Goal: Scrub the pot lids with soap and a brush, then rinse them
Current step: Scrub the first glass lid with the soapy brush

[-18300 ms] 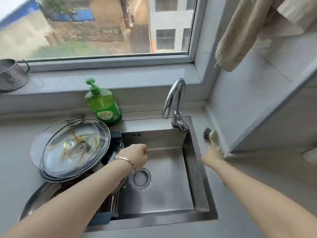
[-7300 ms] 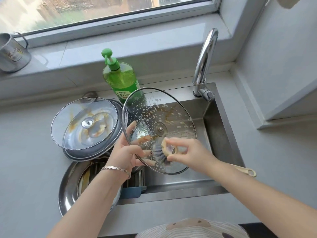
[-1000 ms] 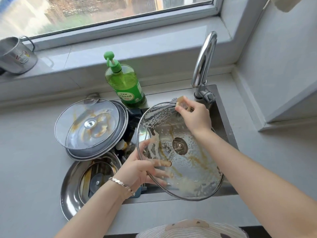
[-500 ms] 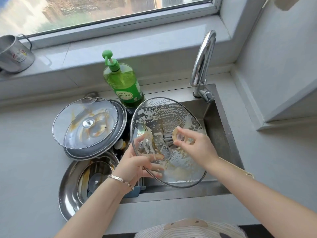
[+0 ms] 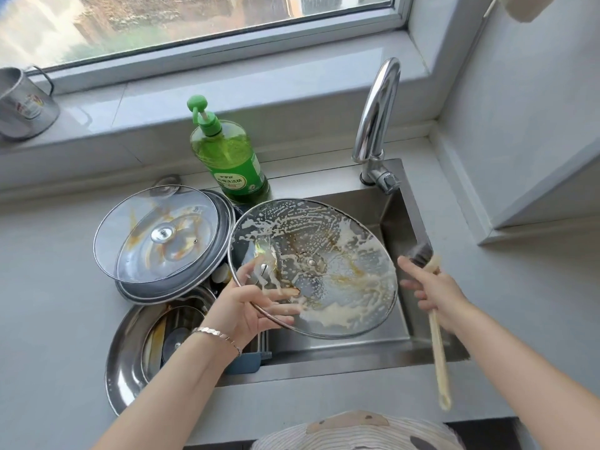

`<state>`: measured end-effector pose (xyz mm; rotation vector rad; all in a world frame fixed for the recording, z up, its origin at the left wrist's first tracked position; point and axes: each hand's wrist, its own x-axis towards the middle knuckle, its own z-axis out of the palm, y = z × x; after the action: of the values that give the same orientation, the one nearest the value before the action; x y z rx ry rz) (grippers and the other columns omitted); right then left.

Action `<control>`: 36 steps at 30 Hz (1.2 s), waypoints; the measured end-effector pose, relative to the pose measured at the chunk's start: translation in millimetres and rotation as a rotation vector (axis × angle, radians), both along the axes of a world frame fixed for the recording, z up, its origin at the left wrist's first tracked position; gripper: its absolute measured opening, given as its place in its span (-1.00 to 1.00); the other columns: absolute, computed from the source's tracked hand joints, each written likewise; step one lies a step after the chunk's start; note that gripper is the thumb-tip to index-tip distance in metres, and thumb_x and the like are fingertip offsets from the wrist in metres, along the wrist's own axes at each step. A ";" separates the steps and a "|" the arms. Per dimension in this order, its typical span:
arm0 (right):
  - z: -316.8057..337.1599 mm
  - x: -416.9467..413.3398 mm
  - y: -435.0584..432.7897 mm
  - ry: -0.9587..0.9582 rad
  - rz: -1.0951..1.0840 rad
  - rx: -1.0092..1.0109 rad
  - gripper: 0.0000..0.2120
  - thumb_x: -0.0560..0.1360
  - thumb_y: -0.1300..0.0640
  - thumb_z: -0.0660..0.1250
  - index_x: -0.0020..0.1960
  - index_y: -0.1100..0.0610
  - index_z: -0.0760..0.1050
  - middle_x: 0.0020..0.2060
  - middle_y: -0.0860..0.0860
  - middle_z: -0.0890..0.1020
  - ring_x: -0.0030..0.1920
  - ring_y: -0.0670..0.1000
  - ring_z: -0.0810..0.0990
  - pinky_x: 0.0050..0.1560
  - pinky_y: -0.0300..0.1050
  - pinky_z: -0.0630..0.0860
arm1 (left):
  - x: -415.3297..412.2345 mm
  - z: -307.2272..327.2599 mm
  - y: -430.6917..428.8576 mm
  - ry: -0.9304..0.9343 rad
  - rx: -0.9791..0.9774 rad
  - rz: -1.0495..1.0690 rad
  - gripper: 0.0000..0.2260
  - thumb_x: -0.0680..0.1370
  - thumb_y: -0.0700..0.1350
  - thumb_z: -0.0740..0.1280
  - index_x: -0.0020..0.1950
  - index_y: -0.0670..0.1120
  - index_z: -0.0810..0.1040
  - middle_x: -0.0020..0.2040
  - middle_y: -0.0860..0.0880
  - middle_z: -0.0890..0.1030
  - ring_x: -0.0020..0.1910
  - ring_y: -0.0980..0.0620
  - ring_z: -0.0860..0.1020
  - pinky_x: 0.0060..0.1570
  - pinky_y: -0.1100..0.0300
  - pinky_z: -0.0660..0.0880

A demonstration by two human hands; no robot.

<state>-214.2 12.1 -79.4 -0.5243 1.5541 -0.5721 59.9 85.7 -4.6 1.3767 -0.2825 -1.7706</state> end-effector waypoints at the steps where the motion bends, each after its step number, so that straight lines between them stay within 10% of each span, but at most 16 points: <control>1: -1.0 3.0 2.1 -0.182 -0.079 0.093 -0.65 0.31 -0.02 0.44 -0.03 0.15 0.48 -0.33 0.05 0.51 -0.57 -0.15 0.22 -0.69 -0.39 0.11 | -1.1 -0.9 0.0 0.028 0.012 0.011 -0.34 0.25 -0.47 0.12 0.28 0.01 0.39 -0.12 -0.42 0.60 -0.32 -0.30 0.63 -0.46 0.08 0.59; 7: 12.0 16.3 7.0 -0.651 -0.178 0.147 -0.61 0.00 0.27 0.56 -0.22 0.28 0.54 -0.52 0.02 0.46 -0.67 -0.20 0.22 -0.74 -0.43 0.09 | -0.9 -11.7 -5.1 0.098 0.093 -0.050 -0.41 0.41 -0.45 -0.02 0.31 0.01 0.39 0.07 -0.43 0.56 -0.28 -0.22 0.65 -0.43 0.16 0.59; 10: 22.5 16.5 4.2 -0.517 -0.254 0.089 -0.87 0.40 0.38 0.19 -0.28 0.22 0.33 -0.60 -0.04 0.32 -0.72 -0.20 0.16 -0.76 -0.42 0.05 | -1.2 -25.7 -10.2 0.027 0.185 -0.064 -0.35 0.43 -0.44 0.00 0.46 0.02 0.20 0.16 -0.38 0.54 -0.11 -0.25 0.63 -0.36 0.11 0.61; 13: 31.3 17.5 6.8 -0.336 -0.212 -0.020 -0.71 0.42 0.46 0.11 -0.39 0.17 0.25 -0.56 0.05 0.41 -0.70 -0.21 0.13 -0.72 -0.42 0.03 | -5.2 -46.0 -13.0 -0.524 0.223 -0.108 -0.29 0.52 -0.30 0.23 0.53 0.01 -0.09 0.46 -0.25 0.22 0.27 -0.24 0.44 0.15 -0.12 0.50; 15: 36.2 20.6 10.2 -0.212 -0.205 -0.076 -0.75 0.36 0.48 0.16 -0.39 0.20 0.29 -0.38 0.17 0.43 -0.67 -0.19 0.13 -0.67 -0.41 0.04 | -17.9 -48.5 -7.2 -0.966 -0.095 -0.460 -0.15 0.47 0.03 0.38 0.54 -0.01 -0.16 0.54 -0.03 0.01 0.50 -0.05 0.09 0.44 -0.06 0.15; 18: 40.7 25.8 8.9 -0.067 -0.251 -0.100 -0.77 0.32 0.42 0.24 -0.39 0.17 0.30 -0.47 0.13 0.39 -0.65 -0.17 0.13 -0.63 -0.37 0.03 | -59.3 -39.1 -0.5 -1.129 -0.490 -1.002 -0.11 0.38 0.40 0.20 0.53 0.07 -0.14 0.51 0.14 -0.19 0.50 0.13 -0.22 0.48 0.12 -0.17; 21: 51.5 32.7 8.1 -0.019 -0.247 -0.078 -0.73 0.32 0.40 0.27 -0.43 0.15 0.27 -0.70 -0.07 0.30 -0.67 -0.16 0.13 -0.65 -0.35 0.04 | -87.7 -47.8 -8.9 -1.291 -0.667 -1.028 -0.20 0.33 0.48 -0.07 0.51 0.16 0.08 0.54 0.04 0.07 0.52 0.06 0.00 0.46 0.15 -0.08; 24: 65.0 37.6 11.5 -0.056 -0.232 -0.080 -0.73 0.36 0.40 0.26 -0.38 0.15 0.26 -0.74 -0.10 0.31 -0.69 -0.17 0.13 -0.67 -0.35 0.06 | -94.9 -59.4 -19.3 -1.392 -0.940 -0.726 -0.45 0.56 0.29 -0.05 0.28 0.02 0.52 0.21 -0.04 0.59 0.13 0.01 0.59 0.03 0.18 0.55; 29: 87.6 44.4 8.9 -0.052 -0.065 -0.269 -0.81 0.42 0.14 0.43 -0.15 0.20 0.45 -0.38 0.08 0.66 -0.66 -0.18 0.20 -0.65 -0.33 0.14 | -88.5 -44.5 -20.0 -1.182 -0.894 -0.444 -0.50 0.56 0.25 0.07 0.08 -0.09 0.61 -0.43 0.16 0.54 -0.40 0.13 0.51 -0.44 0.24 0.39; 32: 89.5 56.3 3.2 -0.019 0.090 -0.420 -0.71 0.41 -0.03 0.42 0.00 0.13 0.49 -0.10 0.12 0.68 -0.60 -0.19 0.45 -0.62 -0.39 0.24 | -79.7 -26.0 -33.1 -0.728 -0.503 -0.250 -0.69 0.58 0.12 0.16 0.02 -0.05 0.58 -0.23 0.09 0.64 -0.26 0.13 0.62 -0.34 0.25 0.53; 36: 72.9 58.7 4.6 0.189 0.332 -0.403 -0.17 0.29 -0.39 0.29 0.43 -0.03 0.21 0.28 -0.04 0.49 0.14 -0.06 0.56 0.12 -0.11 0.47 | -56.1 -19.0 -38.5 -0.444 -0.181 -0.072 -0.63 0.62 0.05 0.08 0.02 -0.16 0.58 -0.22 -0.09 0.69 -0.29 0.01 0.66 -0.26 0.14 0.54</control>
<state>-155.6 16.7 -6.6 -1.1482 1.4881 -0.5921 3.7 47.3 -23.6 1.6301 -0.7202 -1.4375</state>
